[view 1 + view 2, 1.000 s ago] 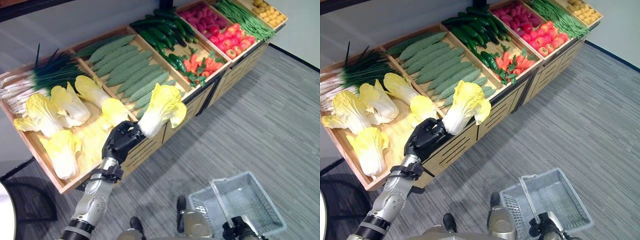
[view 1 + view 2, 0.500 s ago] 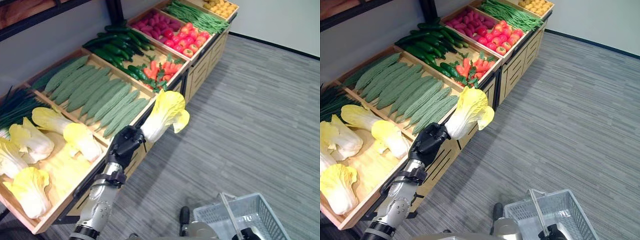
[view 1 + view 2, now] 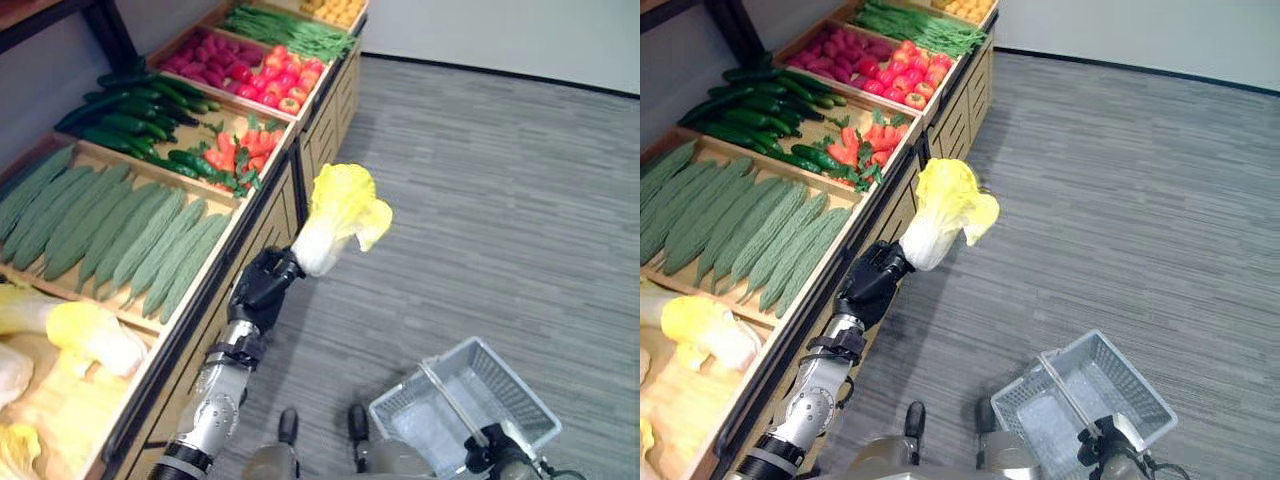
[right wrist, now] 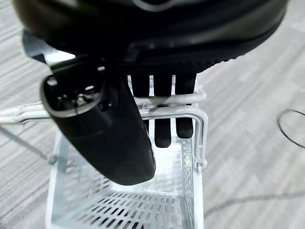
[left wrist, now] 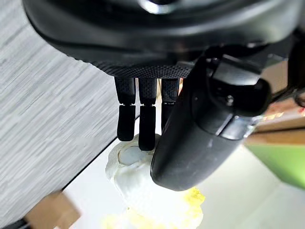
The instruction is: Get the vegetables into the basket
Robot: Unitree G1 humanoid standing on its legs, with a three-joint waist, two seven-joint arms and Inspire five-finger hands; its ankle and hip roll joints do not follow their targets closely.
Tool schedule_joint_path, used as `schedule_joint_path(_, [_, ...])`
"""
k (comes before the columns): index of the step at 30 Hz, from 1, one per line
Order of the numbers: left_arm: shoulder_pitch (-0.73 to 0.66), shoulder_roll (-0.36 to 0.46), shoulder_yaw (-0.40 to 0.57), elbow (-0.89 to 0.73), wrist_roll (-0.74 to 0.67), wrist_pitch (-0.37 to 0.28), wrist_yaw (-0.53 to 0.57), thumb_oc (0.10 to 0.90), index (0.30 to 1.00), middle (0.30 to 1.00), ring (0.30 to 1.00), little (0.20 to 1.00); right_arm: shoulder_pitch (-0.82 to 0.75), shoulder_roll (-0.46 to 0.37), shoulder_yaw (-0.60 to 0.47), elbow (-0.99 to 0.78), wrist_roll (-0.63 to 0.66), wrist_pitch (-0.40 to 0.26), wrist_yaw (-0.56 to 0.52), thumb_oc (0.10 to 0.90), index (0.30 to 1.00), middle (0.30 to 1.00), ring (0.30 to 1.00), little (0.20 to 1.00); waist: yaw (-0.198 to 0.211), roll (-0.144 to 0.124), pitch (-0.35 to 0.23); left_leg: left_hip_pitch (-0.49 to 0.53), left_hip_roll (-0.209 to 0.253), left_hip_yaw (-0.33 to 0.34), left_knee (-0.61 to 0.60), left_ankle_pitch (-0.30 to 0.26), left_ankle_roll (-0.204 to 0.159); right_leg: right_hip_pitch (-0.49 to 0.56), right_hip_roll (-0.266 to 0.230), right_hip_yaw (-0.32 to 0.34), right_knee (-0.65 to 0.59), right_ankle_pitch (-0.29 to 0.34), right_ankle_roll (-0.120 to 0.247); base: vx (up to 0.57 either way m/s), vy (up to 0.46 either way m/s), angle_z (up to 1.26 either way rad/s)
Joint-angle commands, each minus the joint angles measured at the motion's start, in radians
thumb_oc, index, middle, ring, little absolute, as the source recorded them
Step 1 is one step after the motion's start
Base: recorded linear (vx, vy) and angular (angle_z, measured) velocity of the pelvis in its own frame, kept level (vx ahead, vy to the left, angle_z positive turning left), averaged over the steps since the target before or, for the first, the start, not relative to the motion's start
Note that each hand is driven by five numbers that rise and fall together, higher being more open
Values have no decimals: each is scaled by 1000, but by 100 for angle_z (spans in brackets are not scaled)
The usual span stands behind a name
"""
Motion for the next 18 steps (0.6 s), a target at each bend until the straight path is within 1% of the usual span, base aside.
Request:
schedule_joint_path(1, [-55, 25, 58, -181, -27, -98, -69, 400, 300, 300, 300, 300, -35, -37, 13, -4, 8, -17, -21, 400, 300, 300, 300, 300, 28, -62, -52, 49, 9, 21, -48, -15, -27, 66, -103, 54, 17, -51, 134, -79, 321, -45])
schedule_joint_path(2, [-53, 35, 65, -178, -16, -101, -65, 400, 300, 300, 300, 300, -52, -29, 20, -32, 4, -14, -27, 400, 300, 300, 300, 300, 35, -66, -48, 50, -1, 62, -49, -25, -16, 29, -121, 72, 25, -28, 161, -82, 201, -68])
schedule_joint_path(3, [-53, 35, 65, -178, -16, -101, -65, 400, 300, 300, 300, 300, -52, -29, 20, -32, 4, -14, -27, 400, 300, 300, 300, 300, 37, -66, -48, 50, -1, 64, -49, -25, -16, 28, -121, 74, 26, -28, 161, -144, 296, -102])
schedule_joint_path(4, [-54, 53, 71, -172, -8, -98, -63, 400, 300, 300, 300, 300, -72, -26, 24, -49, 3, -18, -29, 400, 300, 300, 300, 300, 51, -67, -39, 52, -7, 102, -64, -26, -3, -19, -133, 52, 74, -7, 177, -112, 172, -94])
schedule_joint_path(6, [-59, 66, 75, -172, 6, -98, -58, 400, 300, 300, 300, 300, -86, -27, 18, -35, 7, -14, -35, 400, 300, 300, 300, 300, 72, -57, -31, 52, 1, 126, -72, -26, 0, -38, -161, -66, 131, -5, 172, -120, 135, -74])
schedule_joint_path(7, [-54, 71, 76, -170, 13, -93, -61, 400, 300, 300, 300, 300, -86, -25, 11, -27, 9, -16, -33, 400, 300, 300, 300, 300, 69, -54, -32, 58, 4, 139, -77, -26, -3, -21, -177, -130, 140, 0, 169, -55, 48, -77])
schedule_joint_path(10, [-55, 69, 78, -172, 15, -89, -64, 400, 300, 300, 300, 300, -82, -27, 4, -14, 12, -17, -36, 400, 300, 300, 300, 300, 64, -60, -38, 65, -1, 136, -77, -28, -4, -9, -177, -128, 124, 7, 166, 14, 6, -18])
schedule_joint_path(11, [-47, 69, 80, -178, 21, -86, -65, 400, 300, 300, 300, 300, -76, -28, 1, -9, 9, -16, -37, 400, 300, 300, 300, 300, 65, -66, -46, 68, -2, 144, -77, -33, -8, -6, -186, -138, 86, 20, 165, 34, -46, 4])
schedule_joint_path(13, [-38, 71, 89, -183, 28, -83, -64, 400, 300, 300, 300, 300, -71, -30, -1, -7, 6, -14, -37, 400, 300, 300, 300, 300, 67, -70, -52, 70, 2, 154, -77, -33, -13, 4, -185, -150, 37, 26, 162, 18, -74, -1])
schedule_joint_path(18, [-22, 80, 99, -174, 25, -74, -68, 400, 300, 300, 300, 300, -74, -58, -5, -13, 1, -13, -41, 400, 300, 300, 300, 300, 70, -77, -59, 73, 22, 158, -77, -27, -37, 52, -163, -161, -49, 29, 154, 28, -138, -11])
